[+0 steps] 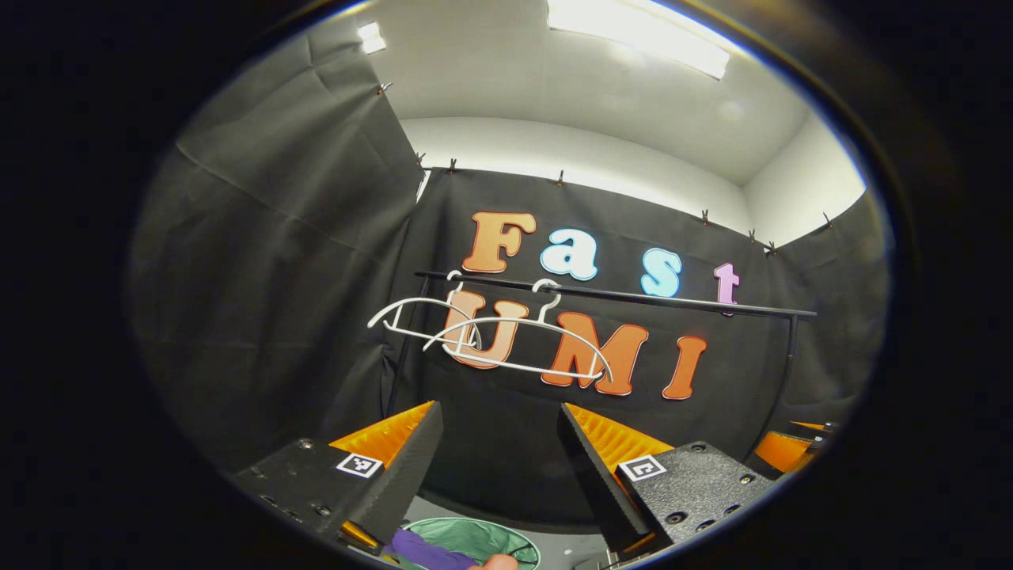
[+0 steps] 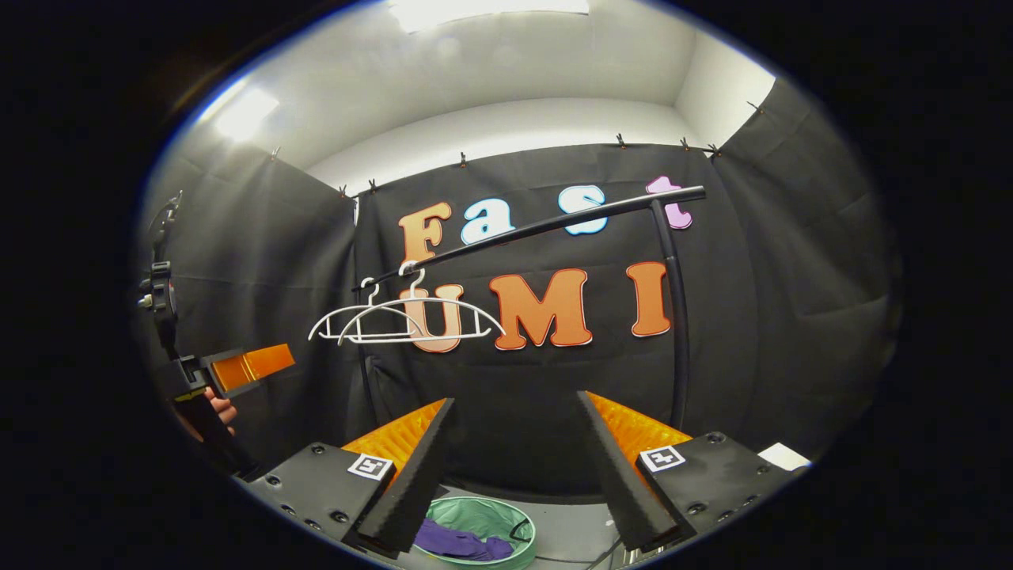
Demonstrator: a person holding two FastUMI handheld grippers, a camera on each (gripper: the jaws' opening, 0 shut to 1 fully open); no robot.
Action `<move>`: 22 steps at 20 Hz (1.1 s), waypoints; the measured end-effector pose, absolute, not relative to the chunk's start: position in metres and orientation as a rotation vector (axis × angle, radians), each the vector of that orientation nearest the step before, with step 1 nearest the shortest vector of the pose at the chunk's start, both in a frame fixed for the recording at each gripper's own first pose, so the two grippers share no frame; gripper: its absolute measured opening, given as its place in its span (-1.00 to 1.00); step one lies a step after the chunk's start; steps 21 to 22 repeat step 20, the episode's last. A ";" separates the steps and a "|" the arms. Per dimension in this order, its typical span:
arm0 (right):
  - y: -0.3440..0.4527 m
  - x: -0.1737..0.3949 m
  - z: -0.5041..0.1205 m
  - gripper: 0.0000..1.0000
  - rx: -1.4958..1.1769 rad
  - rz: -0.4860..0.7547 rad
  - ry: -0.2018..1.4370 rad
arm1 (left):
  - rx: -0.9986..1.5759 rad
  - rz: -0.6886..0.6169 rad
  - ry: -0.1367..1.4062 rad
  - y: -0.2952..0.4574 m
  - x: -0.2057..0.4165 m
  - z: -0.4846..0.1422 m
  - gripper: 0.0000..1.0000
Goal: Grasp the clothes on the hanger with both hands and then place them into the laundry hamper below.
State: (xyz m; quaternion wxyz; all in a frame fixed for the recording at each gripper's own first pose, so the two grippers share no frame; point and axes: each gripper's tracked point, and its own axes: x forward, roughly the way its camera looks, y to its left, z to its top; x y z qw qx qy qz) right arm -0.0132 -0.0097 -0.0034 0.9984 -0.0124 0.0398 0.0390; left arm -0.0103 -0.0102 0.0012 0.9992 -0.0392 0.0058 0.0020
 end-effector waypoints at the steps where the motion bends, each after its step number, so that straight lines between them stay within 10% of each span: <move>1: -0.008 -0.013 -0.003 0.77 -0.025 0.082 0.080 | -0.076 0.007 0.012 -0.010 -0.011 0.002 0.87; 22: -0.018 -0.021 -0.006 0.77 0.012 0.075 0.074 | -0.047 -0.026 -0.005 -0.025 -0.016 0.008 0.87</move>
